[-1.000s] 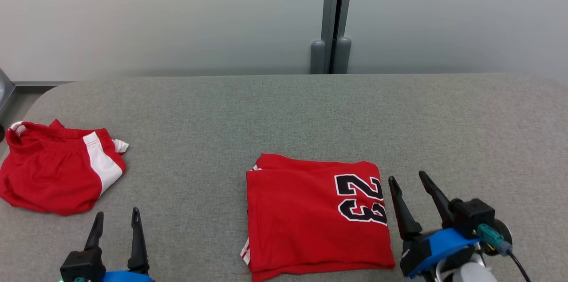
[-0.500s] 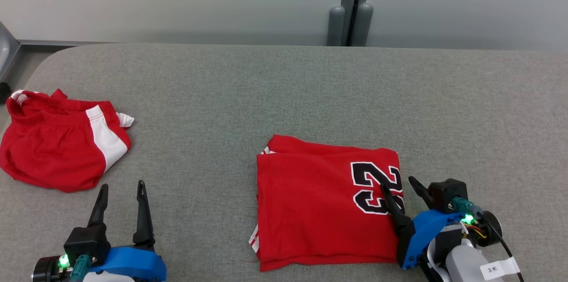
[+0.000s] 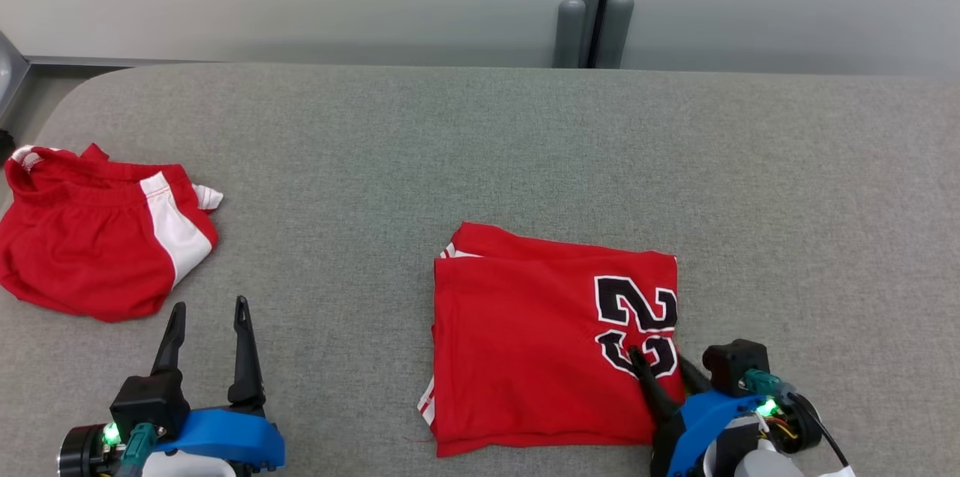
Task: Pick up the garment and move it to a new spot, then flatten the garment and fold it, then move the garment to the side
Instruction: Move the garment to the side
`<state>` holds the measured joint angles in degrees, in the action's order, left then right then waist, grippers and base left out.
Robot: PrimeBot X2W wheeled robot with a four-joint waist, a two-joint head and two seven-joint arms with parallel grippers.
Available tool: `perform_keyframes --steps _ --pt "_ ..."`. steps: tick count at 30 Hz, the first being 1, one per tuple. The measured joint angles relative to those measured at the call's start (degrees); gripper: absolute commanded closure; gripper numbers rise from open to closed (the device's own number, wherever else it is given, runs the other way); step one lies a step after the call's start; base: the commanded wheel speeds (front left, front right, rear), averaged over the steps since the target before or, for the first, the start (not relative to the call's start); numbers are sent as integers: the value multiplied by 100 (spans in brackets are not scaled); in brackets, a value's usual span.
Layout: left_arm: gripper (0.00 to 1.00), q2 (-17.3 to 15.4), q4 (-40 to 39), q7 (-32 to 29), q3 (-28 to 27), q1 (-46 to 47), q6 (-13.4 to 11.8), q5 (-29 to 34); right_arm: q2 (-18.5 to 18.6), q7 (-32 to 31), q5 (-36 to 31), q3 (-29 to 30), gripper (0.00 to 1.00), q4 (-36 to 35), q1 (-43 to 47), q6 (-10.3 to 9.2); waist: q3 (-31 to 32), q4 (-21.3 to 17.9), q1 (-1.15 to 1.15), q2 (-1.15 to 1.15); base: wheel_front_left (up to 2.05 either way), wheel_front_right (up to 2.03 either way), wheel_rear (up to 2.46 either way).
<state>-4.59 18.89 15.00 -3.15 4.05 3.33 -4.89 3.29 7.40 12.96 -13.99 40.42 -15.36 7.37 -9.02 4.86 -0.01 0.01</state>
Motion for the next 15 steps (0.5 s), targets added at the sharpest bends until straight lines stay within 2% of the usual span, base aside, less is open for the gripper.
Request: perform_keyframes --steps 7,15 --pt "0 8 -123 0 -22 155 0 34 19 107 -292 78 100 -58 -576 12 -185 -83 1 1 0 0 0" --pt "0 -19 -522 -1 -56 555 15 64 715 -13 -444 131 100 -194 -1812 12 -680 -201 2 1 0 0 0"
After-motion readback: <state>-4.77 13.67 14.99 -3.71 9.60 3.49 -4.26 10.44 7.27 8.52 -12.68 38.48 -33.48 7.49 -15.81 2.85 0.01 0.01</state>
